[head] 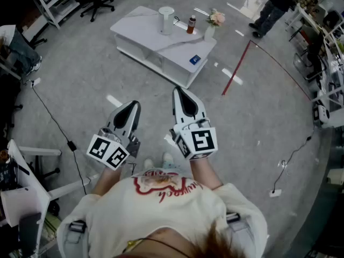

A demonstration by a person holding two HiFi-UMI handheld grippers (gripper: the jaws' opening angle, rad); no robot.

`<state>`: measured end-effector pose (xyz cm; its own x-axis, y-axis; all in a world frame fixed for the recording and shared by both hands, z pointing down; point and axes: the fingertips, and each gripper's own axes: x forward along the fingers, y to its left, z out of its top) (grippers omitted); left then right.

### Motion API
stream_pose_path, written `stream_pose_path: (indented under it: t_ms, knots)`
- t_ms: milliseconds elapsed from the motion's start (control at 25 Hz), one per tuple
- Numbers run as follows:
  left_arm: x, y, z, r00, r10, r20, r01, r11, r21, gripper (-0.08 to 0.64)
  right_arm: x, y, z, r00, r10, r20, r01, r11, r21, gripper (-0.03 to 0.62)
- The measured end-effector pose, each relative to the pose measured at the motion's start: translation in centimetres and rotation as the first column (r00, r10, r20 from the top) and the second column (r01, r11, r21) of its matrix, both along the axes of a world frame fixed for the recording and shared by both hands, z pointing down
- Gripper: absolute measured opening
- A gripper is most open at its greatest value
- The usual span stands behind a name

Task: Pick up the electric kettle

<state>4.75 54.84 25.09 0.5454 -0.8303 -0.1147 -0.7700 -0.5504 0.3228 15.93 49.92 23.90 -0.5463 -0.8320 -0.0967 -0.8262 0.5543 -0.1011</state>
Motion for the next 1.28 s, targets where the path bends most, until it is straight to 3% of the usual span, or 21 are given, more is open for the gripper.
stream_pose_path:
  t_ms: [400,680,920,1280]
  knots:
    - [0.2,-0.3,0.0,1.0,-0.009,-0.005,0.009,1.0,0.0,0.014,0.6,-0.2,0.3,1.0,0.005,0.005,-0.005,1.0,-0.016,0.015]
    - [0.8,-0.7,0.4,1.0,-0.014,-0.015,0.013,1.0,-0.017,0.014,2.2,-1.2,1.0,0.997,0.021,0.069,-0.017,0.998,-0.056,0.015]
    - [2.5,-2.4,0.5,1.0,-0.012,-0.016,0.012,1.0,-0.018,0.014,4.5,-2.9,0.5,0.998,0.057,0.012,-0.056,0.998,-0.013,0.015]
    - [4.8,-6.4,0.5,0.998,-0.05,-0.024,0.05,0.999,-0.003,0.014,5.9,-6.3,0.5,0.999,0.011,-0.045,-0.01,1.0,0.029,0.015]
